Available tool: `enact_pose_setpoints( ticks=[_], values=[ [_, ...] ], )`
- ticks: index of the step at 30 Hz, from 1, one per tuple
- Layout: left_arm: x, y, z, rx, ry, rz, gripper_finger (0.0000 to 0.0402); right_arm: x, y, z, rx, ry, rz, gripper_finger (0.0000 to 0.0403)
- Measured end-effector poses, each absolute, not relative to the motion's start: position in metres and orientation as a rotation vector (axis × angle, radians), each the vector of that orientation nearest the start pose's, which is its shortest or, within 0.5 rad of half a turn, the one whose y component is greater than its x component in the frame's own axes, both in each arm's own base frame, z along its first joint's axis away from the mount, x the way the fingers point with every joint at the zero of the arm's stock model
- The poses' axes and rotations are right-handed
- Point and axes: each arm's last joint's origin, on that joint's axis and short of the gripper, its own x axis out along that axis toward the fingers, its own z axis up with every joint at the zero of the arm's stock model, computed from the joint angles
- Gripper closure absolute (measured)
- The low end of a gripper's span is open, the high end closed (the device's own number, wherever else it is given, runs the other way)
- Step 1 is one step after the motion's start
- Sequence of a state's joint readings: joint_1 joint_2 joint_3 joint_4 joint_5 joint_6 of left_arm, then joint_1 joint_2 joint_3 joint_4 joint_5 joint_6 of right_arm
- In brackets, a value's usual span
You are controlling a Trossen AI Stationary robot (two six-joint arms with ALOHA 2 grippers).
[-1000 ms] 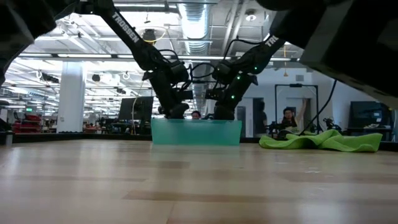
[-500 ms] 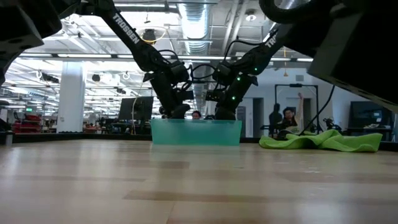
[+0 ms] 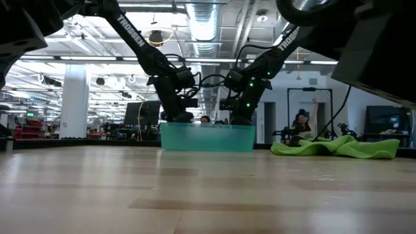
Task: Roll microfiber towels into tight, uniform cylinder then place into a basket
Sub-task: Put the blue microfiber cloth into the blue bin
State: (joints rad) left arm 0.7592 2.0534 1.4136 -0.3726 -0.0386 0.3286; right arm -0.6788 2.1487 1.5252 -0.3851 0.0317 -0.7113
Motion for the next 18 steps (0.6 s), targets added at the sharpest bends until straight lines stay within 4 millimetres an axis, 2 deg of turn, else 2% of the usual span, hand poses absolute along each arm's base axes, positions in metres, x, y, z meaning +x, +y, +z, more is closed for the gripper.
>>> enact_pose_setpoints(
  ticks=[4, 9, 18],
  values=[
    [0.309, 0.294, 0.157, -0.055, 1.072, 0.524, 0.0239, 0.349, -0.283, 0.148, -0.302, 1.139, -0.259, 0.0336],
    [0.311, 0.293, 0.158, -0.034, 1.062, 0.505, 0.0239, 0.352, -0.281, 0.149, -0.306, 1.130, -0.252, 0.0313],
    [0.312, 0.292, 0.169, -0.012, 1.013, 0.480, 0.0244, 0.352, -0.278, 0.148, -0.300, 1.134, -0.236, 0.0207]
  ],
)
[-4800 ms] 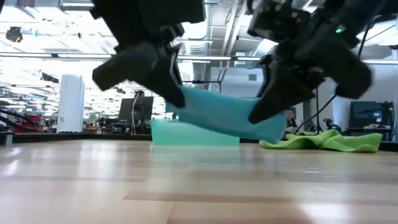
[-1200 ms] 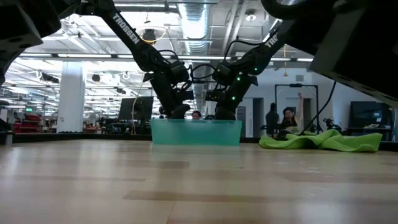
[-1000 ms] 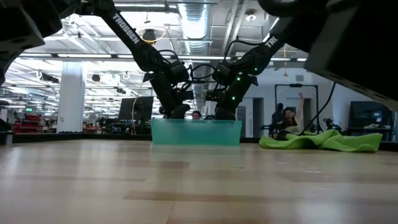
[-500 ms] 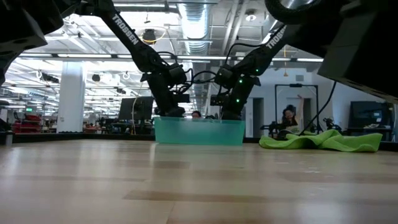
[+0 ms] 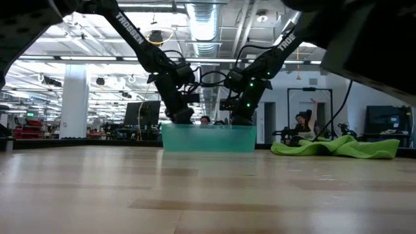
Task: Roll microfiber towels into tight, uniform cylinder then place into a basket
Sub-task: Put the blue microfiber cloth into the blue bin
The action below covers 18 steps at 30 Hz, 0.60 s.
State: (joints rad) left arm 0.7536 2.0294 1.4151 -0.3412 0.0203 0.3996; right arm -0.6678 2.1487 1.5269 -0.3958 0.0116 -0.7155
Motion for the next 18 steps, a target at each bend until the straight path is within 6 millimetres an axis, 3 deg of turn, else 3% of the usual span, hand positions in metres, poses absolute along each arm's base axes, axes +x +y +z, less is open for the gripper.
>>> enact_pose_setpoints(
  ticks=[6, 18],
  values=[
    [0.310, 0.290, 0.182, 0.001, 0.989, 0.487, 0.0244, 0.352, -0.275, 0.154, -0.288, 1.156, -0.219, 0.0162],
    [0.308, 0.283, 0.209, 0.003, 0.918, 0.485, 0.0244, 0.352, -0.275, 0.171, -0.222, 1.216, -0.197, 0.0169]
  ],
)
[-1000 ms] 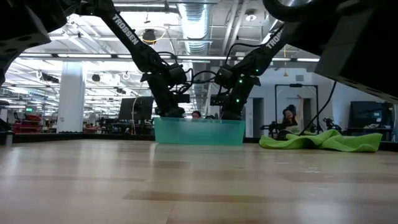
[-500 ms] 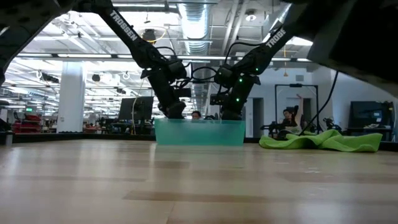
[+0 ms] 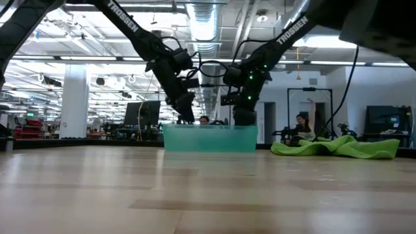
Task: Roll microfiber towels into tight, uniform cylinder then place into a basket
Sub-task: Put the blue microfiber cloth into the blue bin, then fold the green microfiber cloth
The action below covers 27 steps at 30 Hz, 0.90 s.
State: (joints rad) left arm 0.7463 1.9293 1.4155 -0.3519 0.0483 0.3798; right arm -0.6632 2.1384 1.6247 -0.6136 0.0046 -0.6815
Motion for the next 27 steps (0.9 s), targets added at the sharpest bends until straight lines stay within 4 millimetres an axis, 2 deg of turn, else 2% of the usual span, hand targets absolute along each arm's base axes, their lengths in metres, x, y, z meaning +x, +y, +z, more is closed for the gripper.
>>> enact_pose_setpoints(
  ticks=[5, 11, 20, 27],
  values=[
    [0.309, 0.279, 0.218, 0.018, 0.893, 0.486, 0.0244, 0.351, -0.275, 0.179, -0.206, 1.242, -0.180, 0.0174],
    [0.310, 0.276, 0.219, 0.013, 0.895, 0.489, 0.0244, 0.348, -0.271, 0.190, -0.172, 1.263, -0.150, 0.0176],
    [0.318, 0.266, 0.220, 0.022, 0.905, 0.490, 0.0244, 0.331, -0.249, 0.246, -0.124, 1.202, -0.131, 0.0176],
    [0.324, 0.235, 0.232, 0.070, 0.983, 0.458, 0.0244, 0.303, -0.216, 0.277, 0.056, 1.187, -0.013, 0.0175]
  ],
)
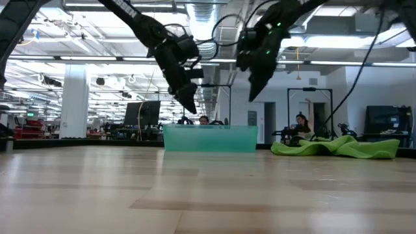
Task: Roll microfiber towels into tight, uniform cylinder then place into a basket
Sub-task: Fold the green microfiber cloth
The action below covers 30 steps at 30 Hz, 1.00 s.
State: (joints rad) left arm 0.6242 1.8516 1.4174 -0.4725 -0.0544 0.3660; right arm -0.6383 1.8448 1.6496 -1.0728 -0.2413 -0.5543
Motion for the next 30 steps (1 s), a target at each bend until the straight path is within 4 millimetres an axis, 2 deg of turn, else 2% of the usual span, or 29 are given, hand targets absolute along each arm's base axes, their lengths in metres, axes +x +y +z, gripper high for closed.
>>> enact_pose_setpoints(
  ticks=[4, 9, 16, 23, 27, 30],
  values=[
    [0.328, 0.211, 0.243, 0.084, 1.000, 0.405, 0.0244, 0.278, -0.192, 0.275, 0.112, 1.203, 0.002, 0.0177],
    [0.340, 0.177, 0.252, 0.104, 0.993, 0.332, 0.0244, 0.242, -0.154, 0.263, 0.157, 1.186, -0.029, 0.0177],
    [0.370, 0.114, 0.253, 0.111, 0.888, 0.174, 0.0244, 0.200, -0.101, 0.249, 0.213, 1.069, -0.088, 0.0178],
    [0.393, 0.032, 0.236, 0.219, 0.678, 0.015, 0.0244, 0.179, -0.053, 0.235, 0.220, 0.900, -0.148, 0.0178],
    [0.395, 0.005, 0.228, 0.255, 0.546, -0.014, 0.0244, 0.175, -0.026, 0.234, 0.182, 0.791, -0.168, 0.0178],
    [0.395, -0.003, 0.224, 0.286, 0.476, -0.030, 0.0244, 0.176, -0.007, 0.240, 0.123, 0.701, -0.156, 0.0178]
  ],
)
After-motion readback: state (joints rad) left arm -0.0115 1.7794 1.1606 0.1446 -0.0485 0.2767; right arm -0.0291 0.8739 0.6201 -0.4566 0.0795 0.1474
